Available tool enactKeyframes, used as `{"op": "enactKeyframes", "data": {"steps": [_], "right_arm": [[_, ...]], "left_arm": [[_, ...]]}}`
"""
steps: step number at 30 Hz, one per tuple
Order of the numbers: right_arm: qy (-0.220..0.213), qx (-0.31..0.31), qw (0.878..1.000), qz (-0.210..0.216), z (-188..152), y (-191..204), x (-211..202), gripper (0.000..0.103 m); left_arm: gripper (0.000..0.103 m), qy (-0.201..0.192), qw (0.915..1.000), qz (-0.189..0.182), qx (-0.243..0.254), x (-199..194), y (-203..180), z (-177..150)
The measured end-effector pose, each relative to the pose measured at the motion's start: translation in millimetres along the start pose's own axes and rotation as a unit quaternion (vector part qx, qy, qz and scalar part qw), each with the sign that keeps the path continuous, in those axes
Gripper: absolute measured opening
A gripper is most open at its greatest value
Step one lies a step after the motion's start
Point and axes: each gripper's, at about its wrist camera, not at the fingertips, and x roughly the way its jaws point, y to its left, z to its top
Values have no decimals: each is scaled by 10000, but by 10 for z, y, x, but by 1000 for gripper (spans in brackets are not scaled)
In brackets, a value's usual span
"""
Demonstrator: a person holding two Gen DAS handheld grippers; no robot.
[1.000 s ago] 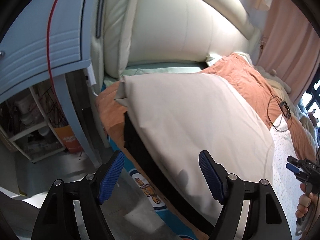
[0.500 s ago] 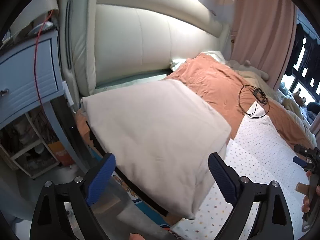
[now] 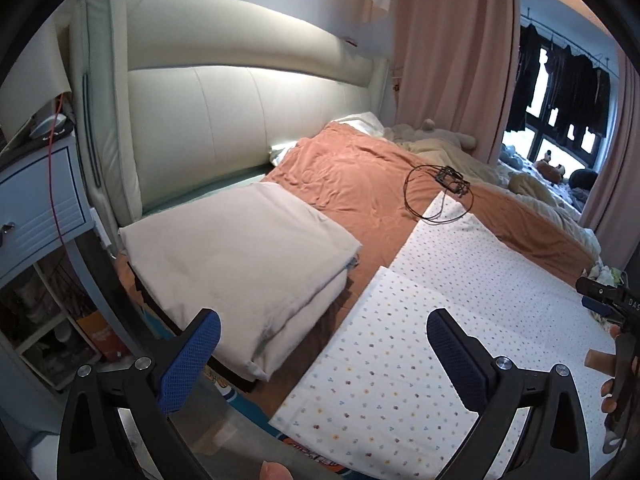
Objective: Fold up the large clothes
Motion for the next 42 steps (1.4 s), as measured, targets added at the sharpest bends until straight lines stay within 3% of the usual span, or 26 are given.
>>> {"op": "enactKeyframes", "data": {"steps": [12,16,23,42], "right_arm": [[-454,79,9983,-355,-570,-240,-1127,103],[-566,122,9961,-667,-862,-281,-1425,103],[-887,27,9909,-1008,-1357,-173,-1948,103],[-1370,-163,9834,-1179,-2546,107,-2799,103]], "left_arm": [[103,-207,9975,-531,428,-609,-449,-424],[103,-254,9956,-672,600,-818,-523,-605],[103,-407,9919,-887,810,-1260,-574,-951],[103,-920,9845,-1051,1060,-2163,-449,-1644]]}}
